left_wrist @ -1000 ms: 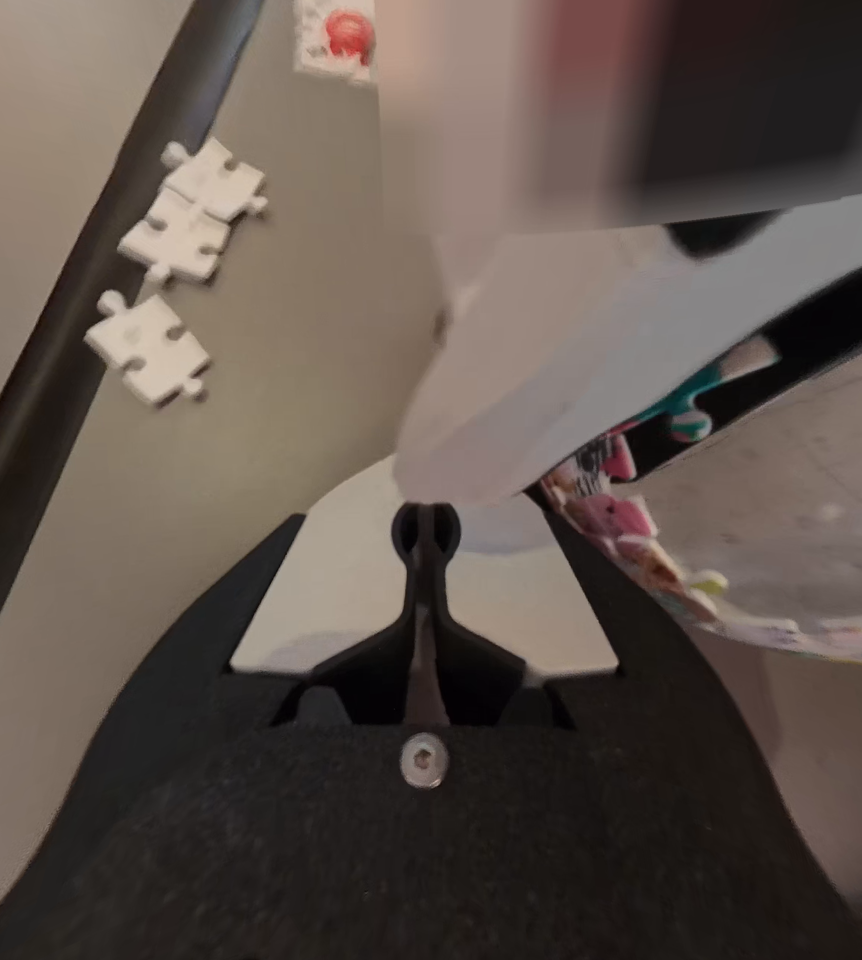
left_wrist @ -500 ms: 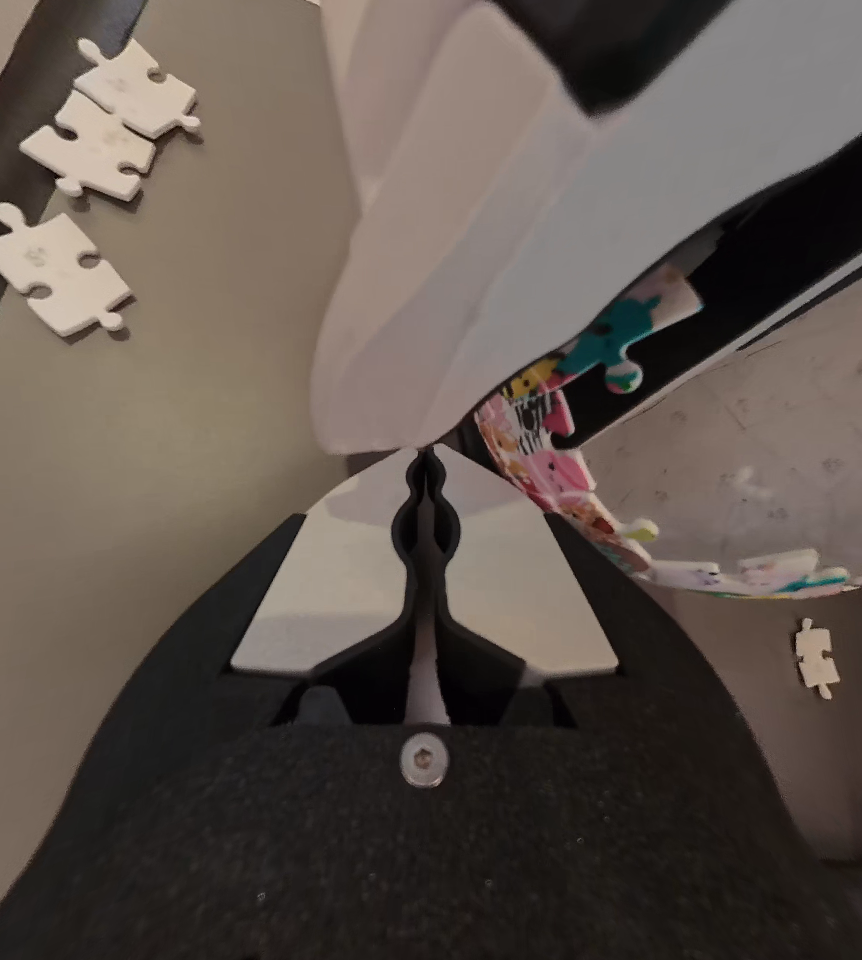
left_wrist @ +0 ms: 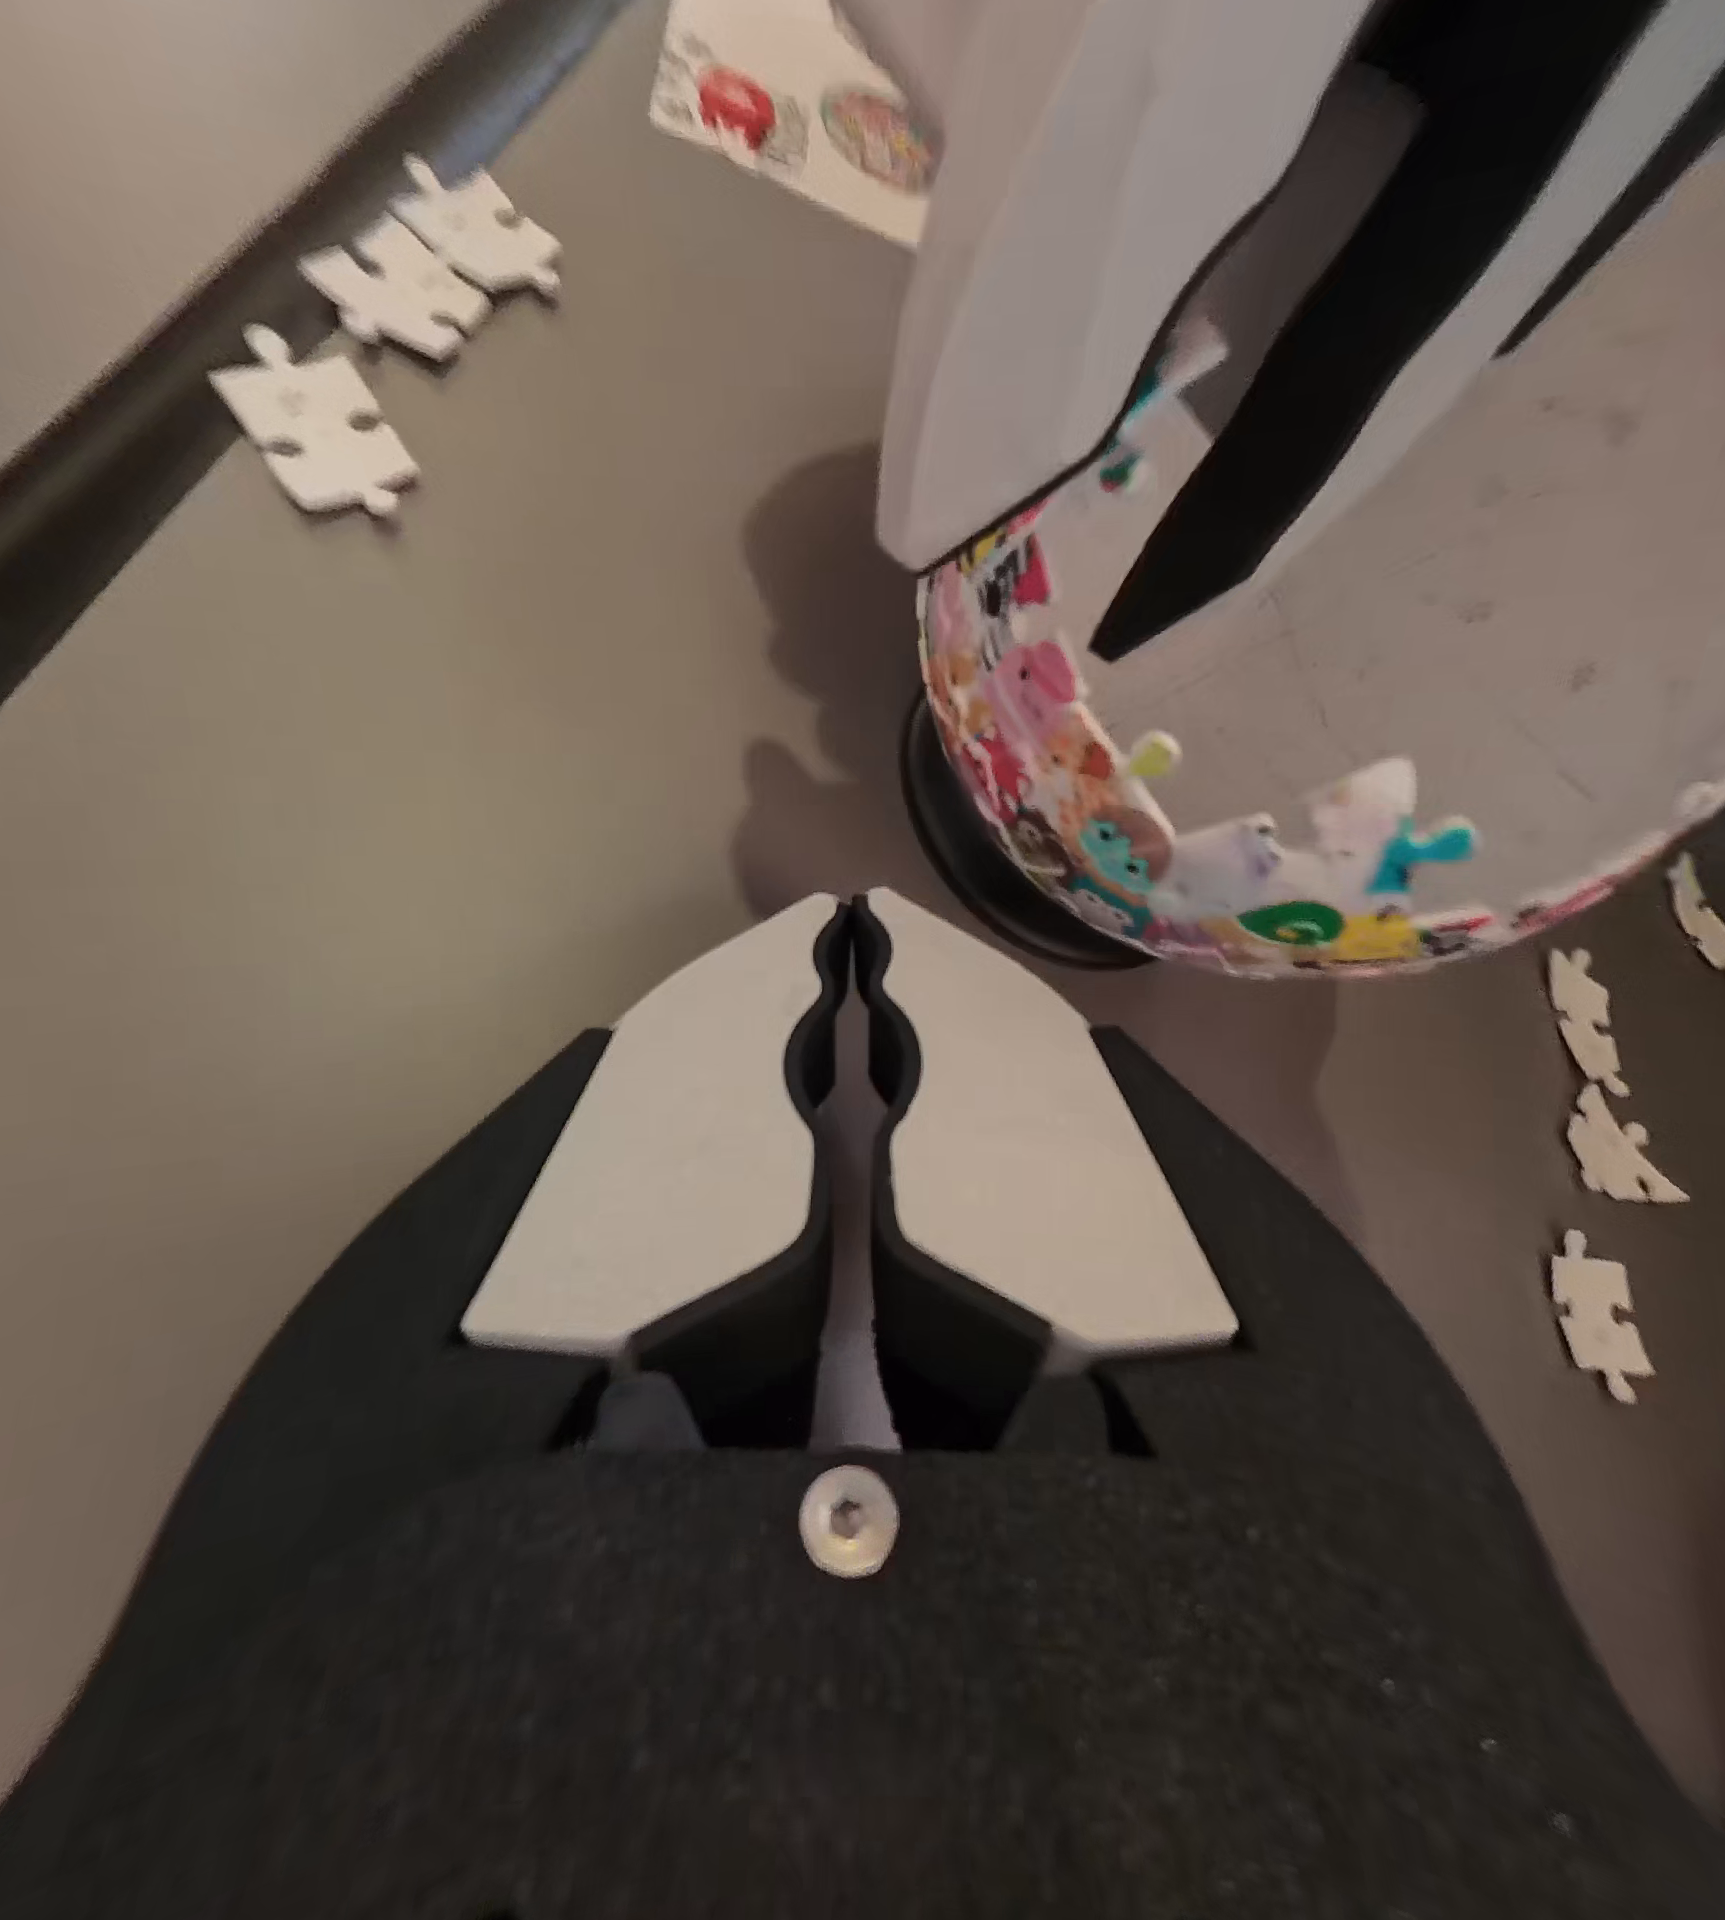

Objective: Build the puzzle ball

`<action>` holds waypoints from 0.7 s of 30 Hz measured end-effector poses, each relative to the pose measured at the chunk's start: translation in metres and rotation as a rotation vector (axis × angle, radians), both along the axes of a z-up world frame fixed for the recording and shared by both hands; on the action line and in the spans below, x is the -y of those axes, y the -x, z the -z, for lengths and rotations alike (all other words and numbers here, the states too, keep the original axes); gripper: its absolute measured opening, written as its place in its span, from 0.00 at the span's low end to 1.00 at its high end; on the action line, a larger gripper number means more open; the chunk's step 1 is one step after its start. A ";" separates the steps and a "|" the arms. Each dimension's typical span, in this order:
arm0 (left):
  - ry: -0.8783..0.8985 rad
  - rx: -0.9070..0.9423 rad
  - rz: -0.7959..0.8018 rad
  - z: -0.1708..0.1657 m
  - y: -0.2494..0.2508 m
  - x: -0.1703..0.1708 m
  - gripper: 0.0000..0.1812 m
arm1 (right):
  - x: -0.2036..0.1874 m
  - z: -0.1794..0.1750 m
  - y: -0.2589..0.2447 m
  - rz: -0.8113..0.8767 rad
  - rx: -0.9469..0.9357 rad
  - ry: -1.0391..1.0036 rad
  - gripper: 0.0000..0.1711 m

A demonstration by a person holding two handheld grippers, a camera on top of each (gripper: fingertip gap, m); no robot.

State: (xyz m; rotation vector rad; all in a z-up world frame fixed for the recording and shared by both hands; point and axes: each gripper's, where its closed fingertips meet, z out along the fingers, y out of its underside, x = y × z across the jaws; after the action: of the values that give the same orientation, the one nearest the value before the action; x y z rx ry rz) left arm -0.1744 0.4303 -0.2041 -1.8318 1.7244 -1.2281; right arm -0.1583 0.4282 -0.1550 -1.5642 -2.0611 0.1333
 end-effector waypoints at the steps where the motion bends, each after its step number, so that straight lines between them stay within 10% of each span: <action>1: -0.012 0.025 -0.013 -0.003 0.000 -0.001 0.00 | 0.003 -0.001 0.002 -0.018 -0.005 0.028 0.22; 21: -0.004 -0.002 0.074 0.001 -0.001 0.014 0.00 | 0.006 0.014 0.011 -0.079 0.108 -0.033 0.08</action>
State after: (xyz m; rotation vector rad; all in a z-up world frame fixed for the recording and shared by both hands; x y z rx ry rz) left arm -0.1731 0.4165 -0.2051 -1.7817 1.8095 -1.2513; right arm -0.1689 0.4225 -0.1687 -1.5007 -2.1982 0.0433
